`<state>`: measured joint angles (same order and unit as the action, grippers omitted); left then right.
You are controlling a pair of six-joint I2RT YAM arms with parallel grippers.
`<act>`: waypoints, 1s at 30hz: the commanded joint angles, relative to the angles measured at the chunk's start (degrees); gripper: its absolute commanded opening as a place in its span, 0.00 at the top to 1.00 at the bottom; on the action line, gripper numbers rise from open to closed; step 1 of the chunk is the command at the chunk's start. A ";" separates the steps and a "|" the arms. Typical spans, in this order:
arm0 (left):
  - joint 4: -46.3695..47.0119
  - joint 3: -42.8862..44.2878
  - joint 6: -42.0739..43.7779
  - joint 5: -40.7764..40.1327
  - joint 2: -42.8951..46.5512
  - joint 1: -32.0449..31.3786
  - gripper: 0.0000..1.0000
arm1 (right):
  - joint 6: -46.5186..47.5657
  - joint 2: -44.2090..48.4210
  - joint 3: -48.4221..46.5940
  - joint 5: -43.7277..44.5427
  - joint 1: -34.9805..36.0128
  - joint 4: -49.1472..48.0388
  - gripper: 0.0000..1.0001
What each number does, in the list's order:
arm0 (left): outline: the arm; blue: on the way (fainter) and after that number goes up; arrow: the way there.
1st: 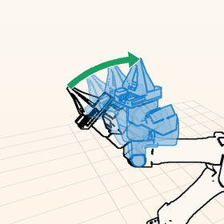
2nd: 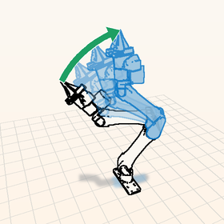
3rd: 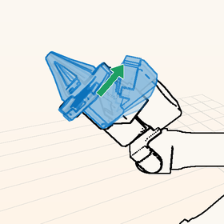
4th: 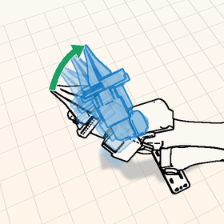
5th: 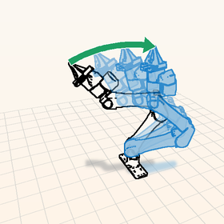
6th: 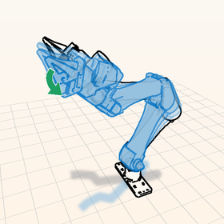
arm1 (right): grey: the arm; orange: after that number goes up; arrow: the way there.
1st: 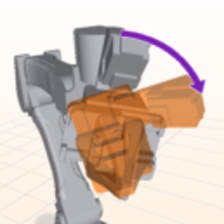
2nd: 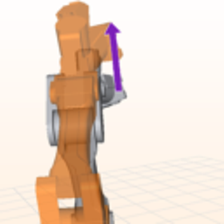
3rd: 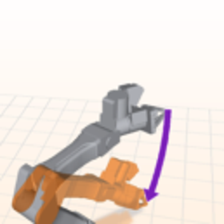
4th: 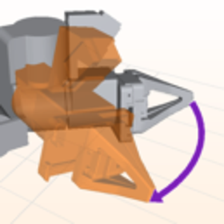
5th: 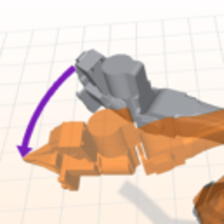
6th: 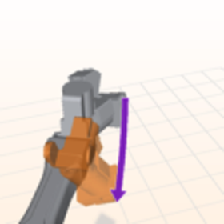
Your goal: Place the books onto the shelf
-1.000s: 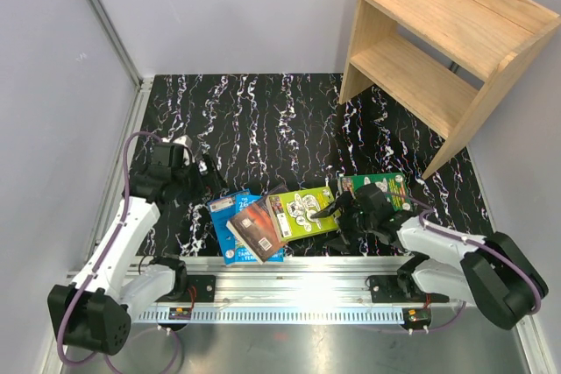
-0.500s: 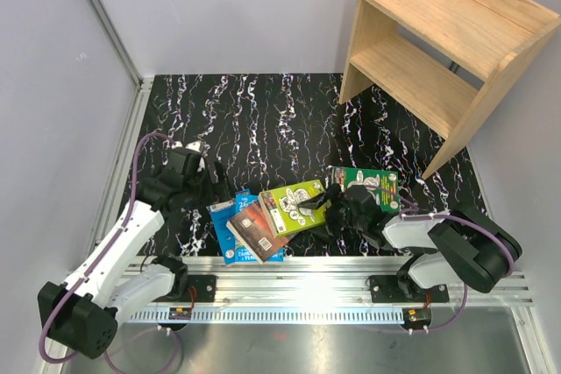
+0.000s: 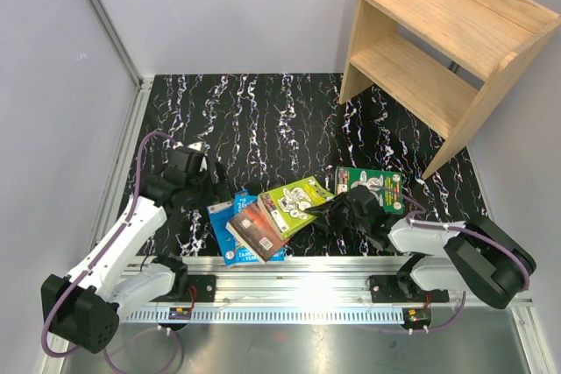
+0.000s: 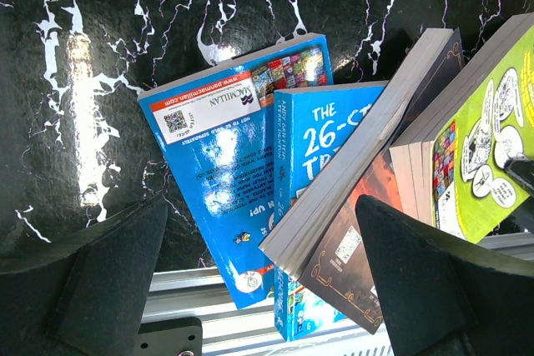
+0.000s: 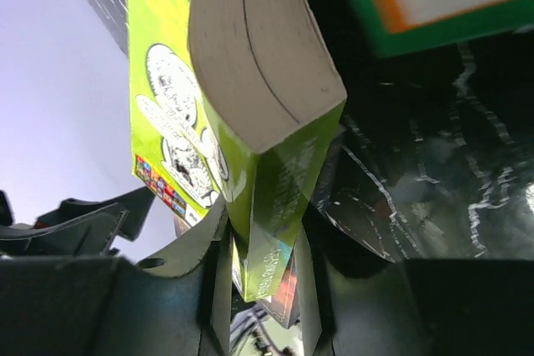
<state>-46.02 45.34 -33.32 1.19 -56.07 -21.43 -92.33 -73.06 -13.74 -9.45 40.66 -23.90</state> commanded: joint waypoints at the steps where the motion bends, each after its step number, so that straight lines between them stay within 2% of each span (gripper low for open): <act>1: 0.67 1.85 -0.17 -0.93 0.17 -0.28 0.01 | 9.78 3.25 -5.93 1.36 0.38 20.25 0.97; 3: 0.93 1.86 -0.25 -0.93 0.35 -0.28 0.01 | 15.66 4.67 -11.91 1.63 0.47 24.84 1.00; 10: 0.84 1.68 -0.52 -2.77 2.37 -0.28 0.01 | 29.12 6.61 -30.54 3.47 0.47 44.52 1.00; 16: 0.93 1.42 -1.04 -3.65 4.48 -0.28 0.01 | 43.97 3.73 -55.83 11.90 0.47 59.28 1.00; 17: 1.02 1.50 -1.04 -3.74 4.57 -0.37 0.01 | 46.08 2.75 -63.70 14.70 0.47 61.23 1.00; 19: 0.84 1.50 -1.05 -3.83 4.83 -0.28 0.01 | 52.33 0.04 -71.65 18.75 0.47 66.49 1.00; 20: 0.76 1.50 -1.13 -3.91 4.92 -0.28 0.01 | 54.26 -0.94 -79.09 23.55 0.38 67.75 1.00; 22: 0.67 1.59 -1.13 -3.92 5.18 -0.28 0.01 | 60.23 -3.30 -85.90 29.11 0.47 69.86 1.00; 23: 0.76 1.42 -1.31 -3.83 5.36 -0.37 0.01 | 64.60 -3.93 -92.02 34.80 0.38 69.95 1.00; 26: 1.02 1.24 -1.31 -3.48 5.27 -0.37 0.01 | 71.83 -6.65 -103.54 47.30 0.38 68.91 1.00; 30: 1.11 1.15 -1.05 -2.42 4.13 -0.45 0.01 | 91.41 -8.86 -112.99 62.68 0.47 60.31 1.00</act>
<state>-46.65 45.34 -34.39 -1.58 -51.75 -21.63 -19.27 -81.49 -120.07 34.54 40.88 45.10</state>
